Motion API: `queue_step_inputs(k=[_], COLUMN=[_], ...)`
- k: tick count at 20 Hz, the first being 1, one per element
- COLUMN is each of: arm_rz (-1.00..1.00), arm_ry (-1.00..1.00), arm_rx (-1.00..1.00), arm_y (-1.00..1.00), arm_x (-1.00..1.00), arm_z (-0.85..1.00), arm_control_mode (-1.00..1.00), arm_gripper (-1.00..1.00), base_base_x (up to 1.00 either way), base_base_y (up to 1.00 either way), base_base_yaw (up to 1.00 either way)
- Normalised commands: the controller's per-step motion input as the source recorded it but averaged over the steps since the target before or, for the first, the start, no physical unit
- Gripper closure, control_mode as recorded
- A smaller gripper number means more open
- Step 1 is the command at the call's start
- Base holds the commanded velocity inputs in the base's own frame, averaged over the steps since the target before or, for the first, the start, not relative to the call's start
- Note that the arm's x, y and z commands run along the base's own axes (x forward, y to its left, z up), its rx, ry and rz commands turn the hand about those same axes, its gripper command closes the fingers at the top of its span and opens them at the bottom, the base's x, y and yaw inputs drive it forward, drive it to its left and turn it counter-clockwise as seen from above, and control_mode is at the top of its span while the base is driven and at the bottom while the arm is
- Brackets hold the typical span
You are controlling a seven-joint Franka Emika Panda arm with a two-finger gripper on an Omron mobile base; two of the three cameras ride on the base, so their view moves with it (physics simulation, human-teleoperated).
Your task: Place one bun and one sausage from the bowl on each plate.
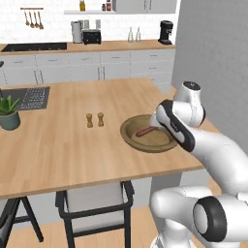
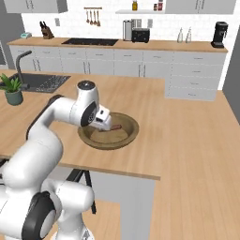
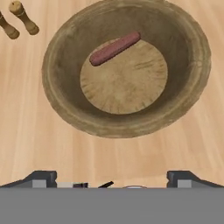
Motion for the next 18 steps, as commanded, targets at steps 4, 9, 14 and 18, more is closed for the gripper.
queue_step_inputs(k=[4, 9, 14, 18], arm_rz=[-0.06, -0.01, -0.06, -0.1], arm_ry=[0.0, 0.0, 0.0, 0.0], arm_rx=[0.01, 0.01, 0.0, 0.0], arm_y=[0.0, 0.0, 0.0, 0.0], arm_x=[1.0, 0.9, 0.56, 0.32], arm_z=[-0.13, -0.3, -0.67, -0.63], arm_control_mode=[-1.0, -1.0, -1.0, -1.0], arm_gripper=[-1.0, -1.0, -1.0, -1.0], base_base_x=[0.0, 0.0, 0.0, 0.0], base_base_y=[0.0, 0.0, 0.0, 0.0], base_base_yaw=[0.0, 0.0, 0.0, 0.0])
